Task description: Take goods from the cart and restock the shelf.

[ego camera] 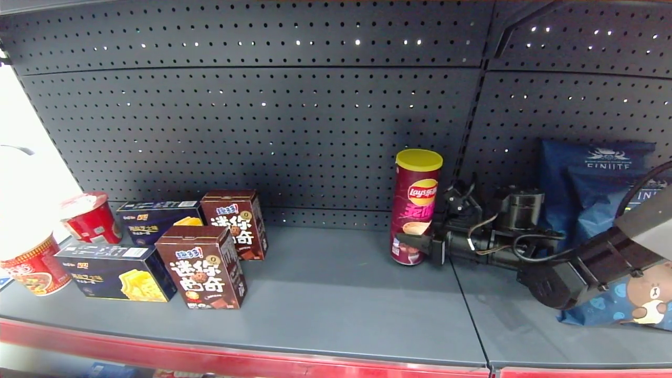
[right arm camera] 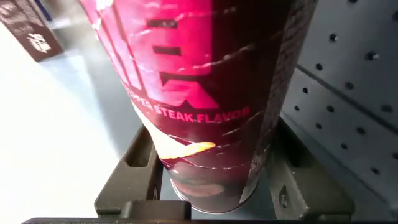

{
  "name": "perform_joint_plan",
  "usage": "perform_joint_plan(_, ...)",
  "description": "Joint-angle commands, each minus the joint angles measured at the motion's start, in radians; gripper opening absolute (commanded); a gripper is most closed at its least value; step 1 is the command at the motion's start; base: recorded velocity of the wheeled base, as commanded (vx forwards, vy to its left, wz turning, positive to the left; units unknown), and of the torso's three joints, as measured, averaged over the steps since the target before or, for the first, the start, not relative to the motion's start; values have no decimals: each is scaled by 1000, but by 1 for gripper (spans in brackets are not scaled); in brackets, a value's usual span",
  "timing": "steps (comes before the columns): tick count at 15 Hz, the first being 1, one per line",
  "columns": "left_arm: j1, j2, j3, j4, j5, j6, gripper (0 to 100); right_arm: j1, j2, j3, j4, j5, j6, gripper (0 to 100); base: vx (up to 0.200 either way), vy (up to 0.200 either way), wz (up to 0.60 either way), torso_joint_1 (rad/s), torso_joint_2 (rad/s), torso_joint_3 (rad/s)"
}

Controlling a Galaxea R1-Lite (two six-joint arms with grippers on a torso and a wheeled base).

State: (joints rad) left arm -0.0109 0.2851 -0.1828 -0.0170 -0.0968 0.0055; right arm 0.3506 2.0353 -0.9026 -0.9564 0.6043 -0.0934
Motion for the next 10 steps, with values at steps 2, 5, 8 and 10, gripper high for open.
perform_joint_plan(2,-1,-12,5,2,-1,-1,0,4,-178,225,-91,-8,4,0,0,0,0,0,0,0)
perform_joint_plan(5,-3,-11,5,2,-4,-1,0,22,-218,358,-196,-8,3,0,0,0,0,0,0,0)
perform_joint_plan(8,-3,-12,6,2,0,-2,0,42,-216,491,-300,-8,6,0,0,0,0,0,0,0)
perform_joint_plan(10,-1,-12,8,2,2,-9,0,44,-205,551,-354,-8,6,0,0,0,0,0,0,0)
